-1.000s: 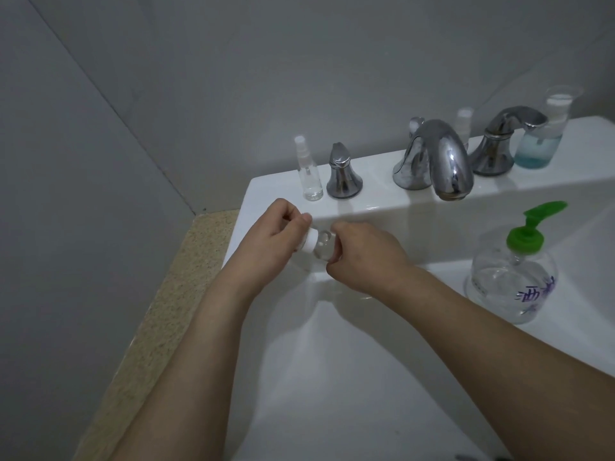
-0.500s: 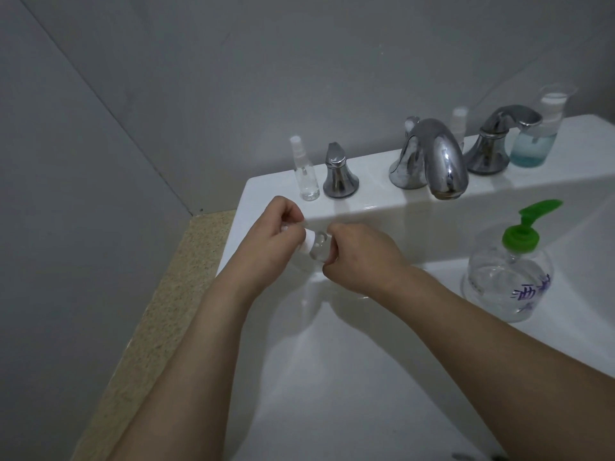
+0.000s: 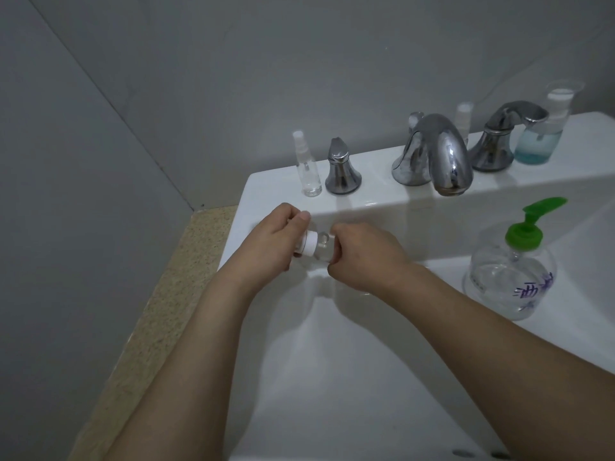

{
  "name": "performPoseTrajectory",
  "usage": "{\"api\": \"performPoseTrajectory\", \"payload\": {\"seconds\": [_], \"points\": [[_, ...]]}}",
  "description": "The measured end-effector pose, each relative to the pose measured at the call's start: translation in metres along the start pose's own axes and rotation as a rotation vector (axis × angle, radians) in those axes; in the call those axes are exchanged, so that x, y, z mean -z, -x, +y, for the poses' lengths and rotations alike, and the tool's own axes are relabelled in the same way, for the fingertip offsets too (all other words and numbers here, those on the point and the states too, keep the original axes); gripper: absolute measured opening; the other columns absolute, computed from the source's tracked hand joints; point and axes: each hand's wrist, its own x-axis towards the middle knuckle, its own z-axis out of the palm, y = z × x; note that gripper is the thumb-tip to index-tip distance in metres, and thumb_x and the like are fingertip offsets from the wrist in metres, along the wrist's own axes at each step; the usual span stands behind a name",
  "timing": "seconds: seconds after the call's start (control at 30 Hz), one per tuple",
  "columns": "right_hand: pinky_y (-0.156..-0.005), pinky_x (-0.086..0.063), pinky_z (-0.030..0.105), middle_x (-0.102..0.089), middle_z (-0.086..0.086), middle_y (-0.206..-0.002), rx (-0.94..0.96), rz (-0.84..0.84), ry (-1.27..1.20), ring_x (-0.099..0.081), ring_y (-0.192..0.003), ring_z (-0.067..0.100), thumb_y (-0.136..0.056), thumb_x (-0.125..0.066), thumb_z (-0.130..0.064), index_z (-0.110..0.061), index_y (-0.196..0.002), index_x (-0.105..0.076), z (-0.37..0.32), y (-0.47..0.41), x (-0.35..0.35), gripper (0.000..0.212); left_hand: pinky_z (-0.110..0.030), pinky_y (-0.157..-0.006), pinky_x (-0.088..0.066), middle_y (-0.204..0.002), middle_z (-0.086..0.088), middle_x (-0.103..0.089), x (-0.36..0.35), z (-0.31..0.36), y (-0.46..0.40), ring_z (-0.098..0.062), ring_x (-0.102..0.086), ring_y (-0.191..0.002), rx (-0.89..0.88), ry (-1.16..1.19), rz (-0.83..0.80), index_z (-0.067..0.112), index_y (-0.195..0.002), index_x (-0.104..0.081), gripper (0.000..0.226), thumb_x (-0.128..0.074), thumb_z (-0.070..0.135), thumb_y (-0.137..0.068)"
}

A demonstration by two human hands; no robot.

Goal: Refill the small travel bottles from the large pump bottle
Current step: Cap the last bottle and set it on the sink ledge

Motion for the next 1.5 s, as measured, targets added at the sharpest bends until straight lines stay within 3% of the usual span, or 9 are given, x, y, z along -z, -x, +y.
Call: {"api": "performPoseTrajectory", "payload": {"seconds": [0.23, 0.3, 0.4, 0.53, 0.77, 0.93, 1.13, 1.27, 1.5], "points": [[-0.061, -0.036, 0.029, -0.049, -0.007, -0.075, -0.013, -0.009, -0.029, -0.052, -0.076, 0.023, -0.076, -0.056, -0.019, -0.024, -0.076, -0.044, -0.002, 0.000, 0.003, 0.013, -0.028, -0.063, -0.041, -0.088, 0.010, -0.056, 0.002, 0.001, 0.000, -0.011, -0.048, -0.070, -0.081, 0.055, -0.045, 0.026, -0.093, -0.059, 0.023, -0.052, 0.022, -0.072], [-0.061, -0.035, 0.029, -0.048, -0.007, -0.074, -0.012, -0.002, -0.025, -0.051, -0.075, 0.023, -0.076, -0.056, -0.019, -0.024, -0.077, -0.044, -0.002, 0.000, 0.003, 0.013, -0.031, -0.064, -0.042, -0.081, 0.010, -0.059, 0.001, 0.000, -0.001, -0.012, -0.050, -0.069, -0.048, -0.010, 0.021, 0.025, -0.086, -0.057, 0.009, -0.054, 0.032, -0.081], [-0.062, -0.036, 0.029, -0.050, -0.006, -0.077, -0.010, -0.006, -0.024, -0.054, -0.078, 0.024, -0.077, -0.055, -0.019, -0.023, -0.080, -0.046, -0.002, 0.001, 0.003, 0.010, -0.037, -0.064, -0.044, -0.063, 0.006, -0.061, 0.001, -0.005, -0.003, -0.015, -0.054, -0.061, -0.019, -0.084, 0.053, 0.020, -0.077, -0.055, 0.029, -0.053, 0.045, -0.091], [-0.063, -0.038, 0.029, -0.051, -0.006, -0.078, -0.028, -0.016, -0.034, -0.052, -0.077, 0.023, -0.077, -0.056, -0.019, -0.024, -0.079, -0.045, -0.003, 0.000, 0.005, 0.012, -0.037, -0.066, -0.044, -0.084, -0.012, -0.061, 0.005, -0.003, -0.003, -0.015, -0.049, -0.068, -0.073, -0.005, -0.034, 0.025, -0.084, -0.058, 0.010, -0.063, 0.033, -0.081], [-0.062, -0.037, 0.029, -0.050, -0.006, -0.077, -0.017, -0.008, -0.027, -0.054, -0.078, 0.025, -0.077, -0.056, -0.019, -0.023, -0.080, -0.046, -0.003, 0.001, 0.004, 0.011, -0.029, -0.057, -0.041, -0.066, 0.003, -0.061, 0.002, -0.003, -0.002, -0.007, -0.050, -0.051, -0.001, -0.010, 0.005, 0.016, -0.083, -0.057, 0.023, -0.059, 0.036, -0.093], [-0.064, -0.038, 0.029, -0.051, -0.007, -0.080, -0.038, -0.017, -0.065, -0.050, -0.077, 0.022, -0.076, -0.058, -0.021, -0.024, -0.080, -0.047, -0.002, -0.001, 0.006, 0.013, -0.032, -0.064, -0.043, -0.080, 0.004, -0.058, 0.009, -0.004, 0.000, -0.010, -0.050, -0.068, -0.123, 0.069, -0.117, 0.026, -0.088, -0.059, 0.013, -0.064, 0.025, -0.076], [-0.060, -0.036, 0.029, -0.046, -0.008, -0.070, -0.021, -0.006, -0.059, -0.048, -0.073, 0.022, -0.076, -0.057, -0.021, -0.024, -0.079, -0.046, -0.002, -0.001, 0.006, 0.012, -0.033, -0.061, -0.041, -0.067, -0.001, -0.064, 0.009, -0.005, -0.001, -0.015, -0.054, -0.060, -0.002, 0.111, -0.050, 0.016, -0.085, -0.058, 0.028, -0.057, 0.043, -0.078], [-0.062, -0.037, 0.029, -0.046, -0.007, -0.073, -0.020, -0.005, -0.047, -0.047, -0.074, 0.022, -0.077, -0.057, -0.021, -0.024, -0.078, -0.046, -0.003, -0.001, 0.007, 0.012, -0.032, -0.063, -0.042, -0.087, -0.009, -0.065, 0.011, -0.005, -0.001, -0.014, -0.055, -0.069, -0.060, 0.097, -0.083, 0.020, -0.089, -0.060, 0.018, -0.060, 0.030, -0.074], [-0.062, -0.038, 0.029, -0.048, -0.007, -0.074, -0.012, -0.043, -0.036, -0.050, -0.075, 0.022, -0.075, -0.058, -0.021, -0.024, -0.077, -0.045, -0.002, -0.001, 0.007, 0.014, -0.029, -0.058, -0.045, -0.067, 0.000, -0.067, 0.009, -0.009, -0.004, -0.011, -0.058, -0.055, -0.038, 0.057, -0.097, 0.013, -0.091, -0.065, 0.028, -0.072, 0.035, -0.077]]}}
